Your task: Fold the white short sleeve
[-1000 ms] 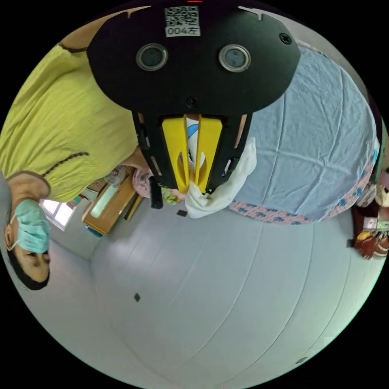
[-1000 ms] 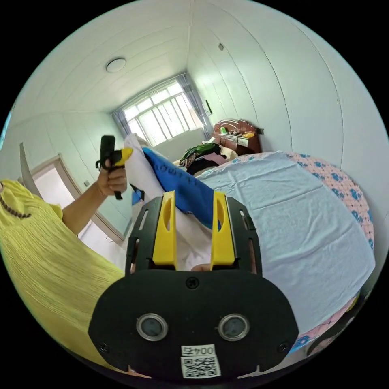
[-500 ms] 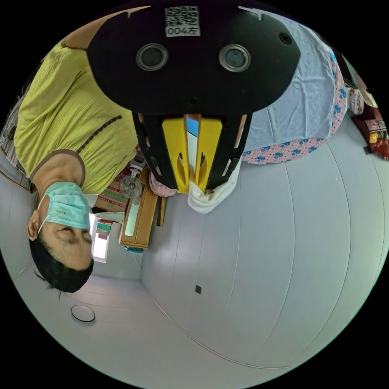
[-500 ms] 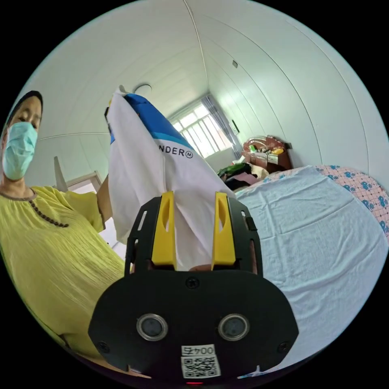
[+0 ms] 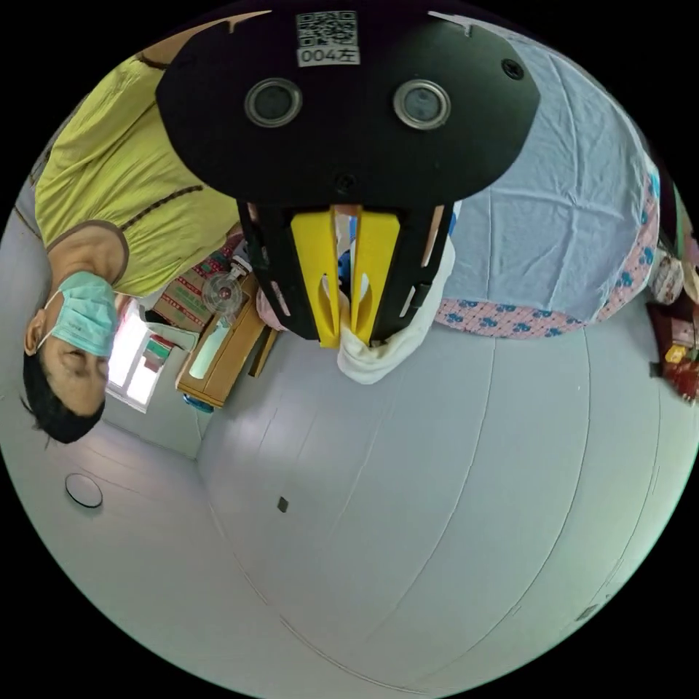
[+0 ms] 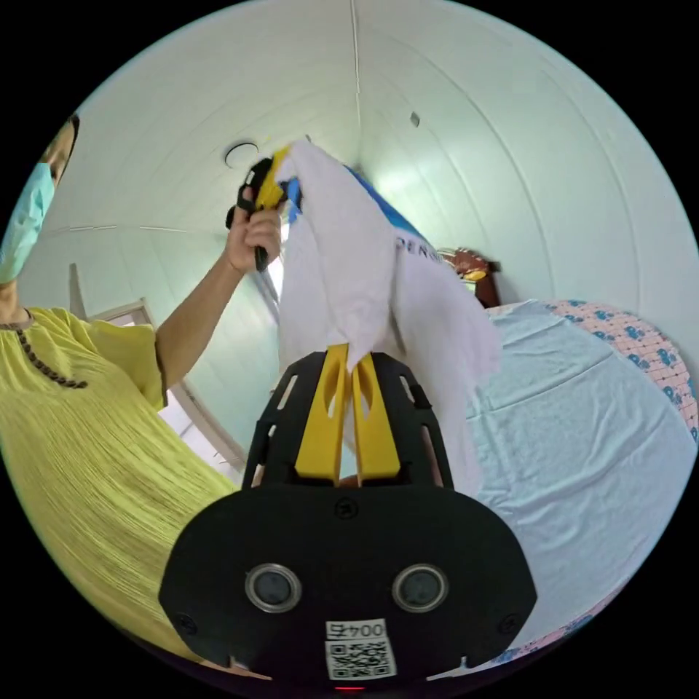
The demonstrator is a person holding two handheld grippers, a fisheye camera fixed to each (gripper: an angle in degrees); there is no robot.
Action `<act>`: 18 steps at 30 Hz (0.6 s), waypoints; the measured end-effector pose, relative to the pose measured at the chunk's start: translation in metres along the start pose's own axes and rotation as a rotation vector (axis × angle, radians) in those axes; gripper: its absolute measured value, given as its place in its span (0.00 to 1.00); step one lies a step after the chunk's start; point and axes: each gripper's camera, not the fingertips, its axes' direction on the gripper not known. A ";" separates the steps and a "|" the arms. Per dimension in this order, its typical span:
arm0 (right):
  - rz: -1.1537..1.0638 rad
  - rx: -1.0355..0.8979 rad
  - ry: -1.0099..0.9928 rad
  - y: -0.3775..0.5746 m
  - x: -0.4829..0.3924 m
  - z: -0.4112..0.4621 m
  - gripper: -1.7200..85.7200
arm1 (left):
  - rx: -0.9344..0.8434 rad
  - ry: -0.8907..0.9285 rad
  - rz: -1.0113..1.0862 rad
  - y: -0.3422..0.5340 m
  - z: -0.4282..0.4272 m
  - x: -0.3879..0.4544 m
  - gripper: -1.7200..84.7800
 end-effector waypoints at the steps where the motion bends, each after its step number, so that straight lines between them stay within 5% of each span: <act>1: -0.008 0.003 -0.007 -0.002 -0.002 -0.001 0.02 | -0.007 -0.014 -0.036 0.006 -0.001 -0.014 0.07; 9: 0.101 -0.146 -0.099 0.002 0.027 0.025 0.01 | -0.178 -0.249 -0.651 0.189 -0.027 -0.216 0.16; 18: 0.150 -0.500 -0.247 0.038 0.042 0.131 0.01 | -0.058 -0.011 -1.003 0.357 -0.057 -0.211 0.24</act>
